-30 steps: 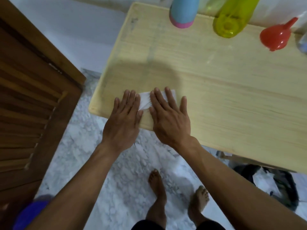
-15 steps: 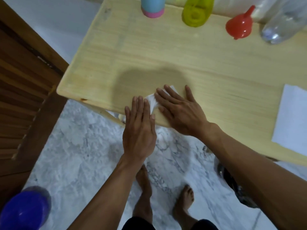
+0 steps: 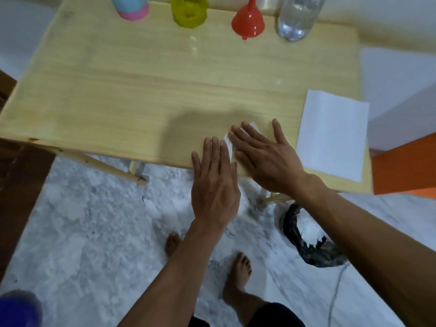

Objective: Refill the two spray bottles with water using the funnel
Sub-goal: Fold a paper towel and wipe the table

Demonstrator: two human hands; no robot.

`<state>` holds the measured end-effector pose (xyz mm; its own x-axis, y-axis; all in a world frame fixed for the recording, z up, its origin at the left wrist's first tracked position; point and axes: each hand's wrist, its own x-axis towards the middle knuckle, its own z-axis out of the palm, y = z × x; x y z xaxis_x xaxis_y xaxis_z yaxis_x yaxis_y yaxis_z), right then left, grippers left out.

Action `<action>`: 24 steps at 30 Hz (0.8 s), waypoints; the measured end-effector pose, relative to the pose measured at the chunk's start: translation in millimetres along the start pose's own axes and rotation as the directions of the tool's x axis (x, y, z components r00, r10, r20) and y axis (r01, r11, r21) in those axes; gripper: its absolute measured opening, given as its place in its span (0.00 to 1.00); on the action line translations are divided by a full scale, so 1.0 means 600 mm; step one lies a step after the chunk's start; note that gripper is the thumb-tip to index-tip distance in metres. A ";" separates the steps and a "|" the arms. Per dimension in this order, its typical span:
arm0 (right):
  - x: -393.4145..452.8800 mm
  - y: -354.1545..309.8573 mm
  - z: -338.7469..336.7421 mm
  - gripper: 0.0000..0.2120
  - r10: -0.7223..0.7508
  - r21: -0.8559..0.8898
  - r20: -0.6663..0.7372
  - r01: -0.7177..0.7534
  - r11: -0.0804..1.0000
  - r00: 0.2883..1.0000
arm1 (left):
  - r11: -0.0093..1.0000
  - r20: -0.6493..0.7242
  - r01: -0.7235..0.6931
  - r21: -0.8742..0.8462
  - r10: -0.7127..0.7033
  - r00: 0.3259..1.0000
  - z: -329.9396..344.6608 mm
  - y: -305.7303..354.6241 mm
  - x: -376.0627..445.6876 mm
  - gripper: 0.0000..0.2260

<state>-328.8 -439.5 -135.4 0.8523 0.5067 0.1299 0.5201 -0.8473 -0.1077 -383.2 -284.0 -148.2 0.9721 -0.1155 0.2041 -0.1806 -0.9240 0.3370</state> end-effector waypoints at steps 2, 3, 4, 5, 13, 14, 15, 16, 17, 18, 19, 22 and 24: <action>-0.026 0.013 -0.005 0.25 0.001 -0.038 -0.006 -0.001 0.999 1.000 | 1.000 0.007 -0.020 0.010 0.020 1.000 0.007 0.022 -0.006 0.22; -0.038 0.018 -0.007 0.25 0.003 -0.060 -0.007 -0.003 0.998 1.000 | 0.999 0.010 -0.030 0.017 0.029 1.000 0.010 0.032 -0.009 0.22; -0.050 0.021 -0.007 0.25 0.008 -0.078 -0.007 -0.009 0.997 1.000 | 0.999 0.017 -0.037 0.021 0.037 0.999 0.013 0.041 -0.013 0.22; -0.062 0.022 -0.008 0.25 0.018 -0.088 -0.004 -0.018 0.996 1.000 | 0.999 0.030 -0.044 0.017 0.044 0.999 0.016 0.050 -0.017 0.22; -0.163 0.003 -0.011 0.24 0.071 -0.083 -0.070 -0.077 0.994 0.995 | 0.993 0.170 -0.057 -0.106 0.075 0.983 -0.014 0.069 -0.055 0.25; -0.178 0.001 -0.013 0.25 0.072 -0.086 -0.096 -0.080 0.993 0.993 | 0.990 0.220 -0.025 -0.140 0.055 0.974 -0.027 0.072 -0.058 0.26; -0.191 -0.003 -0.018 0.26 0.087 -0.072 -0.117 -0.095 0.993 0.989 | 0.985 0.264 0.001 -0.172 0.045 0.964 -0.042 0.077 -0.062 0.25; -0.201 -0.010 -0.024 0.26 0.114 -0.037 -0.135 -0.120 0.992 0.984 | 0.979 0.287 0.020 -0.203 0.040 0.957 -0.058 0.083 -0.069 0.23; -0.209 -0.020 -0.036 0.24 0.152 0.014 -0.155 -0.151 0.988 0.976 | 0.972 0.298 0.036 -0.232 0.035 0.954 -0.076 0.089 -0.076 0.21; -0.214 -0.031 -0.049 0.20 0.199 0.079 -0.163 -0.188 0.979 0.966 | 0.964 0.303 0.058 -0.259 0.024 0.953 -0.095 0.095 -0.083 0.20; -0.219 -0.044 -0.067 0.15 0.253 0.157 -0.160 -0.229 0.961 0.954 | 0.954 0.303 0.085 -0.288 0.007 0.953 -0.116 0.101 -0.090 0.18; -0.231 -0.080 -0.139 0.09 0.439 0.423 -0.144 -0.346 0.838 0.887 | 0.897 0.237 0.126 -0.424 -0.024 0.971 -0.175 0.118 -0.093 0.13; -0.242 -0.096 -0.189 0.09 0.542 0.581 -0.115 -0.386 0.717 0.833 | 0.864 0.206 0.102 -0.493 0.001 0.979 -0.207 0.129 -0.081 0.12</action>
<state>-488.6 -482.3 -36.0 0.9850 -0.0553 0.1636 0.0764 -0.7102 -0.6998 -463.3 -304.5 -17.7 0.9819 -0.1893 0.0112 -0.1303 -0.6309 0.7649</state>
